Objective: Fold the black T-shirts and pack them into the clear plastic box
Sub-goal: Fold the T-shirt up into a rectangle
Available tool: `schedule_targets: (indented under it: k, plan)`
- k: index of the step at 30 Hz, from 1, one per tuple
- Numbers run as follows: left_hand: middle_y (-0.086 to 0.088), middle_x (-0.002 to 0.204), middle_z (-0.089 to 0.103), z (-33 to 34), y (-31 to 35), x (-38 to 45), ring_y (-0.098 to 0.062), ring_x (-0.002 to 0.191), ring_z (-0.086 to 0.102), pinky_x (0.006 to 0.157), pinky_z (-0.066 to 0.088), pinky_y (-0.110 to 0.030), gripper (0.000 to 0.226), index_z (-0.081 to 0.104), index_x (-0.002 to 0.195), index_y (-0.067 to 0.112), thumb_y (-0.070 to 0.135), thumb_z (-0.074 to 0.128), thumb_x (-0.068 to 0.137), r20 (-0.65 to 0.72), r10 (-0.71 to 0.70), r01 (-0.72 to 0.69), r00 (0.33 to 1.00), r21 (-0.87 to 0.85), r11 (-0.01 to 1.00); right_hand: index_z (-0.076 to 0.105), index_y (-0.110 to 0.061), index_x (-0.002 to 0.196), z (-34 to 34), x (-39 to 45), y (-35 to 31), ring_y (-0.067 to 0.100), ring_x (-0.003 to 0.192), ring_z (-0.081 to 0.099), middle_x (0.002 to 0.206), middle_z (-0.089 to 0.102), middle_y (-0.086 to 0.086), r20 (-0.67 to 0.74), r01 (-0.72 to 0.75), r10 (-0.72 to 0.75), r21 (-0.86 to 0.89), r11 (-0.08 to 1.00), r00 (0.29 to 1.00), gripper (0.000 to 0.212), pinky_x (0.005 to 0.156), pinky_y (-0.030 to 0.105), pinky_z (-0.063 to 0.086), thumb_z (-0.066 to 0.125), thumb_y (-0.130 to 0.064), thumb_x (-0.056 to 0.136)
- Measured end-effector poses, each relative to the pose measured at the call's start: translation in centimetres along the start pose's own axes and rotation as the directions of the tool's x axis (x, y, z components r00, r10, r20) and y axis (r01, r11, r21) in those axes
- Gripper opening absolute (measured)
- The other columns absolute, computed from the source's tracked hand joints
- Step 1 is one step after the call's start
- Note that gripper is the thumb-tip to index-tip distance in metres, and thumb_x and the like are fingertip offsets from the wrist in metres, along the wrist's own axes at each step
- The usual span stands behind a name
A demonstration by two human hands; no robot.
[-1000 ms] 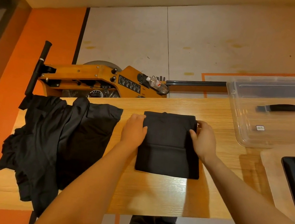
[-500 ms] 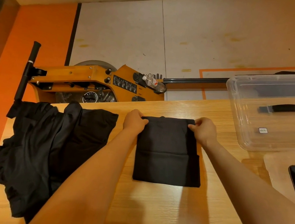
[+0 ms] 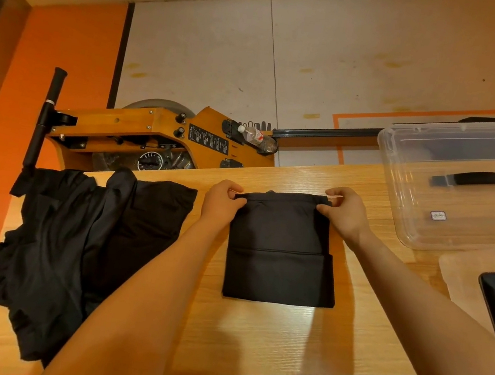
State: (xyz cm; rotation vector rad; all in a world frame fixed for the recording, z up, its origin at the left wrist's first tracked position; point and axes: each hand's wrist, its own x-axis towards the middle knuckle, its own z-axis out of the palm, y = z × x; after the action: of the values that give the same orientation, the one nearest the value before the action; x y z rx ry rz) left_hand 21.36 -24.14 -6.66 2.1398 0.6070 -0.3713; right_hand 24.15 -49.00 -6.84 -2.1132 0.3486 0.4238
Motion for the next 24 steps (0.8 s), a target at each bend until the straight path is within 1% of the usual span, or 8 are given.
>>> schedule_targets:
  k: [5,10,13,15,17,20,22,24]
  plan:
    - [0.003,0.105,0.057,-0.4,-0.2,-1.6,-0.01,0.099,0.051,0.084,0.042,-0.024,0.026,0.064,0.114,0.012,0.009,0.066,0.089,0.034,0.002,0.0,0.999,-0.052,0.999,0.06,-0.011,0.116,-0.5,-1.4,0.3,0.011,0.077,0.057,0.085,0.058,0.001,0.002,0.067,-0.067,-0.005,0.998,0.998,0.036,0.07,0.022,0.05,0.073,-0.003,0.083]
    - [0.0,0.102,0.061,-0.6,-1.1,-4.2,-0.015,0.099,0.057,0.082,0.046,-0.025,0.027,0.064,0.113,0.011,0.007,0.068,0.087,0.072,-0.005,0.012,0.997,-0.093,0.996,0.066,-0.012,0.104,-1.0,-3.2,1.7,0.017,0.086,0.063,0.091,0.066,0.005,-0.006,0.125,-0.124,0.008,0.992,0.992,0.021,0.072,0.021,0.049,0.074,-0.015,0.085]
    - [-0.002,0.101,0.062,-0.7,-1.9,-5.9,-0.018,0.097,0.059,0.08,0.049,-0.026,0.024,0.066,0.109,0.01,0.004,0.069,0.086,0.079,-0.007,0.016,0.997,-0.119,0.993,0.066,-0.013,0.103,-1.6,-4.5,2.4,0.014,0.085,0.063,0.091,0.066,0.003,-0.017,0.13,-0.129,0.012,0.992,0.991,0.02,0.068,0.015,0.045,0.073,-0.009,0.084]
    - [-0.003,0.098,0.064,-0.7,-2.6,-7.1,-0.017,0.094,0.06,0.074,0.048,-0.022,0.02,0.067,0.103,0.011,0.003,0.07,0.084,0.085,0.009,0.002,0.996,-0.128,0.992,0.066,-0.011,0.106,-2.0,-5.5,2.8,0.016,0.085,0.062,0.092,0.066,0.004,-0.011,0.14,-0.14,-0.001,0.99,0.99,0.026,0.071,0.019,0.049,0.073,-0.003,0.083]
    - [0.0,0.094,0.064,-0.7,-3.1,-8.3,-0.014,0.087,0.059,0.068,0.046,-0.017,0.017,0.068,0.097,0.014,0.003,0.071,0.084,0.102,0.028,-0.015,0.994,-0.125,0.992,0.066,-0.01,0.109,-2.4,-6.6,3.2,0.016,0.086,0.06,0.093,0.064,0.003,0.007,0.165,-0.165,-0.075,0.983,0.986,0.03,0.076,0.027,0.05,0.073,0.001,0.081]
    - [0.007,0.083,0.063,-0.6,-3.7,-10.1,-0.009,0.076,0.057,0.063,0.044,-0.016,0.013,0.071,0.092,0.013,0.002,0.069,0.085,0.146,0.04,-0.026,0.988,-0.091,0.995,0.066,-0.011,0.111,-2.6,-8.1,4.0,0.015,0.087,0.06,0.094,0.063,0.0,0.073,0.217,-0.207,-0.2,0.955,0.976,0.034,0.078,0.029,0.049,0.069,0.005,0.081]
    - [0.008,0.081,0.063,-0.3,-4.1,-11.1,-0.008,0.075,0.057,0.066,0.043,-0.018,0.012,0.071,0.091,0.013,0.003,0.069,0.085,0.169,0.033,-0.024,0.985,-0.053,0.998,0.066,-0.013,0.111,-2.5,-9.1,4.6,0.02,0.091,0.062,0.097,0.066,0.002,0.124,0.251,-0.226,-0.264,0.931,0.966,0.036,0.082,0.037,0.052,0.066,0.006,0.081]
    - [0.005,0.085,0.065,-0.1,-4.8,-11.8,-0.011,0.081,0.059,0.072,0.045,-0.022,0.013,0.071,0.089,0.016,0.004,0.07,0.084,0.18,0.028,-0.026,0.983,-0.013,1.0,0.065,-0.012,0.115,-2.5,-10.1,5.2,0.022,0.095,0.062,0.102,0.067,0.004,0.172,0.279,-0.235,-0.319,0.906,0.957,0.039,0.084,0.038,0.051,0.065,0.006,0.08]
